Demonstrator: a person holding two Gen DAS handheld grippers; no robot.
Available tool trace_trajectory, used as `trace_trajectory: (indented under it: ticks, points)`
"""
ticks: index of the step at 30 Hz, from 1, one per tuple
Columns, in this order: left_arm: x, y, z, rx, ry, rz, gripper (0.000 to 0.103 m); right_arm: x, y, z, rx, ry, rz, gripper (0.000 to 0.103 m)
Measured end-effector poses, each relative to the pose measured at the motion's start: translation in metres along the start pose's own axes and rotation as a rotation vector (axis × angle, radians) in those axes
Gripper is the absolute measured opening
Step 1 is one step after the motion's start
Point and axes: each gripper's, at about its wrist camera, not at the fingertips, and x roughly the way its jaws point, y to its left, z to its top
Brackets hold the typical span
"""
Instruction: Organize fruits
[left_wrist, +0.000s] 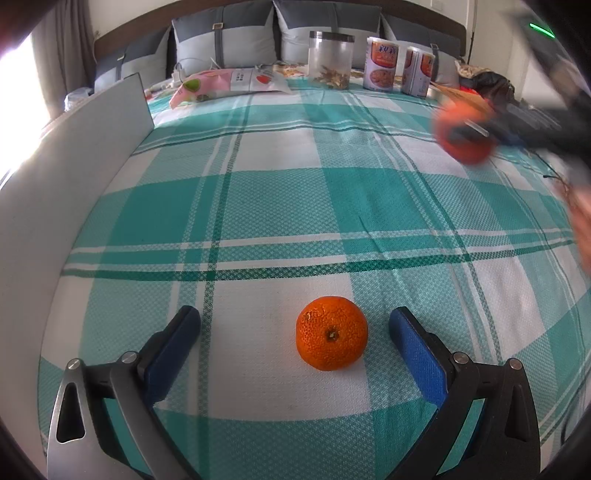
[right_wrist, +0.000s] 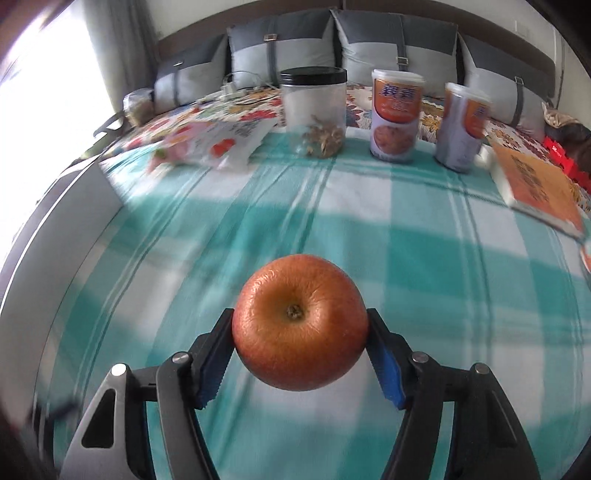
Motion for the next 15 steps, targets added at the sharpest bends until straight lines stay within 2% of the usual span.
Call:
trace_trajectory:
  ticks: [5,9,11,13,15]
  points:
    - [0.0,0.0,0.0,-0.001,0.0,-0.001,0.103,-0.052,0.014,-0.092,-0.011,0.032,-0.023,0.067]
    - [0.0,0.0,0.0,-0.001,0.0,-0.002,0.103,-0.055,0.022,-0.137,0.034,-0.02,-0.045,0.068]
    - [0.0,0.0,0.0,-0.001,0.0,-0.002,0.103,-0.049,0.025,-0.144,0.048,-0.06,-0.069,0.075]
    - [0.0,0.0,0.0,-0.001,0.0,-0.002,0.103,-0.04,0.031,-0.14,0.025,-0.042,-0.081,0.097]
    - [0.0,0.0,0.0,-0.001,0.0,-0.002,0.103,-0.031,0.039,-0.135,-0.016,-0.009,-0.108,0.103]
